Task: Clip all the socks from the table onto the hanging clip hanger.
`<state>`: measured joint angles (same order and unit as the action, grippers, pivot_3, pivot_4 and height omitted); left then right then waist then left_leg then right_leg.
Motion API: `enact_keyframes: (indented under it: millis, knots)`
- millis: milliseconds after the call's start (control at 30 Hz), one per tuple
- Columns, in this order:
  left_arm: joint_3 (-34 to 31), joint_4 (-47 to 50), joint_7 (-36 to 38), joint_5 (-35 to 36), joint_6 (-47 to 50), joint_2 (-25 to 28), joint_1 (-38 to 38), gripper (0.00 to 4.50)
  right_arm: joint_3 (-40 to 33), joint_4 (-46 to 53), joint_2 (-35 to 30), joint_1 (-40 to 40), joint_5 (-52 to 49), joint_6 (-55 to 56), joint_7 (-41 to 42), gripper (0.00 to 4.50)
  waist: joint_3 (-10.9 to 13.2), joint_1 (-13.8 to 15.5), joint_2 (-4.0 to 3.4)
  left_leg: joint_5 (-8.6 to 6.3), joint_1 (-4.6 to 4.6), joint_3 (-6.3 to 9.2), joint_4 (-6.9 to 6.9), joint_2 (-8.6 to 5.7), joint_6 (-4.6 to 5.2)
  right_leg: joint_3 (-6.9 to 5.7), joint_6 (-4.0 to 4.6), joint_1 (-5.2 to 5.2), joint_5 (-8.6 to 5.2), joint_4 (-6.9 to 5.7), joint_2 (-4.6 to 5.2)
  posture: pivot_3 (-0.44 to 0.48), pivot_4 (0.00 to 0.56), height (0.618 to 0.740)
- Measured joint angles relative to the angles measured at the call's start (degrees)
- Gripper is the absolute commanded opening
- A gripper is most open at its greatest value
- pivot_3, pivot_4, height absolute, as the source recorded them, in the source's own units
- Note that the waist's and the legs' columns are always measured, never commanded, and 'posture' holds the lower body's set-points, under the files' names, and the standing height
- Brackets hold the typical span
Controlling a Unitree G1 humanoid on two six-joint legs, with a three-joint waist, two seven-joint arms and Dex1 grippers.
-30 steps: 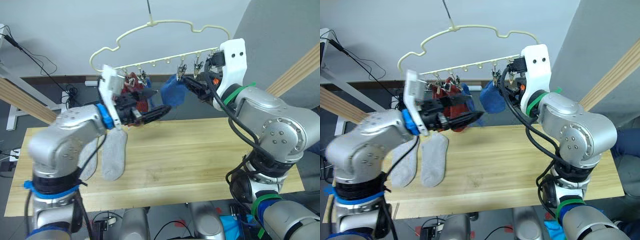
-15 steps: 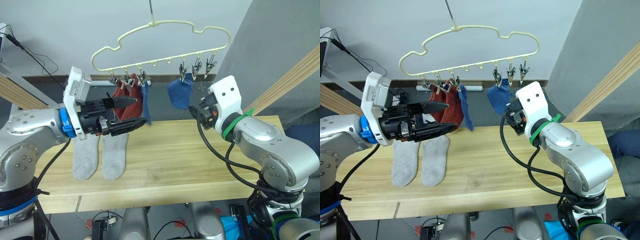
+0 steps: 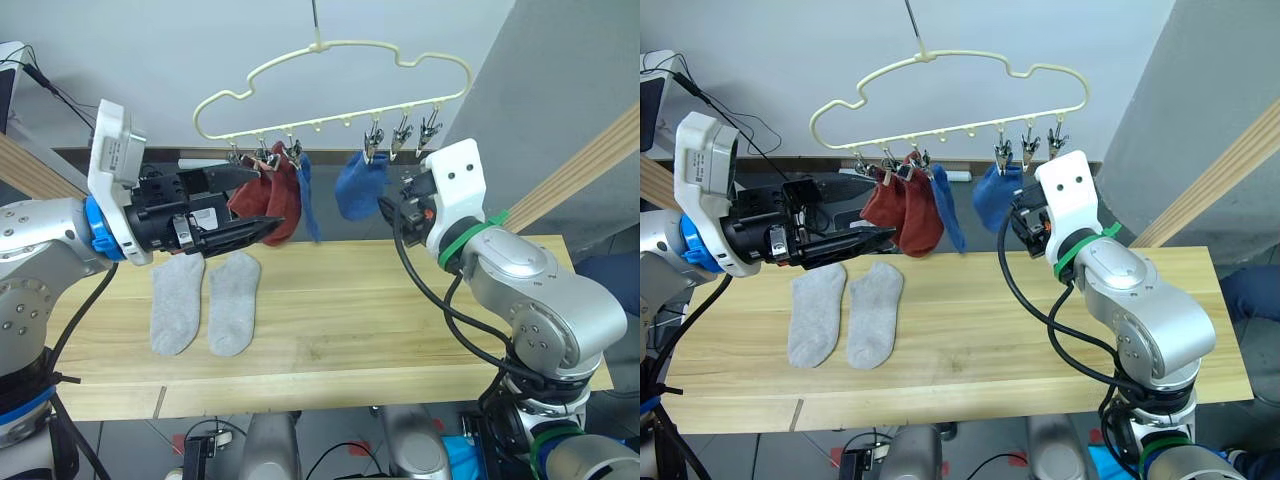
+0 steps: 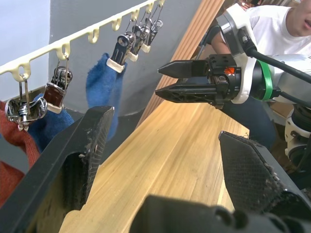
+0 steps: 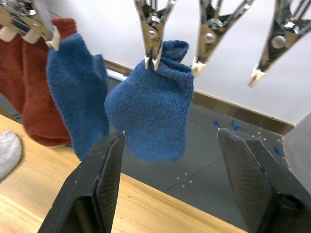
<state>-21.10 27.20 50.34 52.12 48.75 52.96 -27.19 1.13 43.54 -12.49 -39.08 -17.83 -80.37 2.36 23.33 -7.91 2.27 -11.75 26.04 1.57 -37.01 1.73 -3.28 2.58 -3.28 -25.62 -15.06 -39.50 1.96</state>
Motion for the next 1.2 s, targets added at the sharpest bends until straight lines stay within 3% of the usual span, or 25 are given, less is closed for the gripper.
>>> enact_keyframes:
  millis: [67, 533, 1200]
  knots:
    - [0.00, 0.00, -0.23, 0.02, -0.56, -0.39, 0.09, 4.01, -0.16, -0.01, 0.53, -0.49, 0.41, -0.24, -0.07, 1.93, 0.00, -0.03, 0.00, 0.00, 0.00, 0.00, -0.02, 0.00, 0.01, 0.01, 0.00, 0.00, 0.00, -0.04, 0.00, -0.235, 0.335, 0.740]
    - [1.08, 0.00, -2.08, -0.02, -2.84, -1.39, -0.13, 4.01, -1.33, -4.08, 4.55, -5.43, 2.81, 0.06, -1.70, 1.93, -0.04, -0.05, 0.02, 0.07, -0.01, 0.05, -0.11, -0.02, 0.07, -0.02, 0.02, -0.08, 0.01, -0.39, 0.01, -0.231, 0.333, 0.740]
    - [1.48, 0.25, -4.71, 0.64, -2.81, -1.36, -0.08, 4.01, 0.76, -17.69, 3.57, -9.66, 6.56, 12.52, -0.21, 1.93, -0.05, 0.00, 0.02, 0.15, -0.01, 0.05, -0.14, -0.03, 0.08, -0.01, 0.10, -0.09, 0.06, -0.47, 0.00, -0.191, 0.347, 0.740]
